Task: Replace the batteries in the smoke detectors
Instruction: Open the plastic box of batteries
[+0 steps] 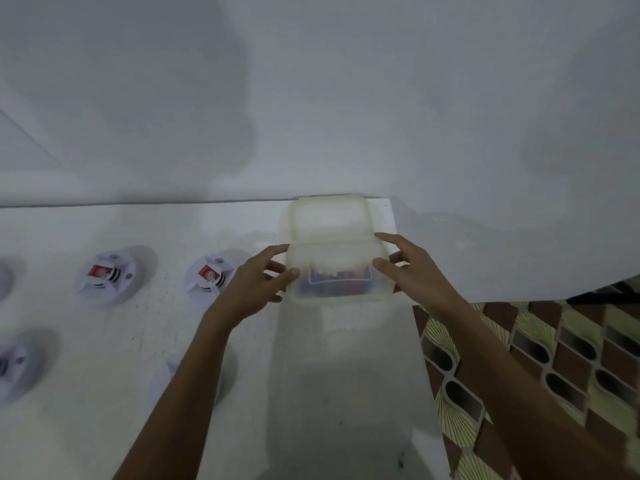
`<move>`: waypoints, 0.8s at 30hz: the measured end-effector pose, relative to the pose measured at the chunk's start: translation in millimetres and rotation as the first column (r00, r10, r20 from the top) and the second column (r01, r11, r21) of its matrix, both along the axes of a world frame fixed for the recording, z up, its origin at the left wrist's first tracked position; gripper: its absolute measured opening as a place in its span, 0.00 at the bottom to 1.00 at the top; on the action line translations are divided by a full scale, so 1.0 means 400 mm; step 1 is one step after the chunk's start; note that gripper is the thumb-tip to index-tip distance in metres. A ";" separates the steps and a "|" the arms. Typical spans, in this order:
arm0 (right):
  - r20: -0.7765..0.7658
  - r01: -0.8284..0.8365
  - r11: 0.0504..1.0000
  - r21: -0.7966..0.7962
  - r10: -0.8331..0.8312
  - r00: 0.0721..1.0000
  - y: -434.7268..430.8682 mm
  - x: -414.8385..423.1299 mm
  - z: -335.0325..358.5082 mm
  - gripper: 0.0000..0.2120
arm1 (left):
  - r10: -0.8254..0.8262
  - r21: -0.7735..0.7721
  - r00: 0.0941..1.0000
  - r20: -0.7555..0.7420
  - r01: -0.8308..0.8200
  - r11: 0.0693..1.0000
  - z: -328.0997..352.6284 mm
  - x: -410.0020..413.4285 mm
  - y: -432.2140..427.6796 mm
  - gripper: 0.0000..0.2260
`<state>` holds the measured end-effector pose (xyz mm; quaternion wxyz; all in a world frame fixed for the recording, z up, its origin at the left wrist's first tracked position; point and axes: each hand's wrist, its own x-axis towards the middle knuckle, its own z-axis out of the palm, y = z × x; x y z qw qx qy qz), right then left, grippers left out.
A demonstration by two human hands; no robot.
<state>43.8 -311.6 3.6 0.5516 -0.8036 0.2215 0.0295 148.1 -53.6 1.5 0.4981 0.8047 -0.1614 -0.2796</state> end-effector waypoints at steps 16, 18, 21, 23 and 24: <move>0.004 -0.008 0.814 0.581 0.007 1.000 0.009 -0.124 -0.051 0.23 | -0.020 -0.233 0.971 -0.239 -0.037 0.972 -0.029 -0.115 0.050 0.19; 0.000 -0.017 0.791 0.612 0.021 1.000 0.005 -0.114 -0.054 0.23 | -0.028 -0.240 0.959 -0.283 -0.042 0.970 -0.025 -0.108 0.048 0.19; 0.008 -0.020 0.789 0.614 0.019 1.000 -0.001 -0.101 -0.052 0.23 | -0.027 -0.241 0.952 -0.305 -0.050 0.969 -0.021 -0.101 0.041 0.19; 0.008 -0.009 0.820 0.572 0.006 1.000 -0.005 -0.098 -0.042 0.23 | 0.008 -0.228 0.964 -0.266 -0.071 0.971 -0.018 -0.100 0.038 0.18; 0.002 -0.018 0.832 0.554 0.021 1.000 -0.007 -0.101 -0.036 0.23 | 0.018 -0.221 0.966 -0.259 -0.077 0.972 -0.018 -0.102 0.038 0.17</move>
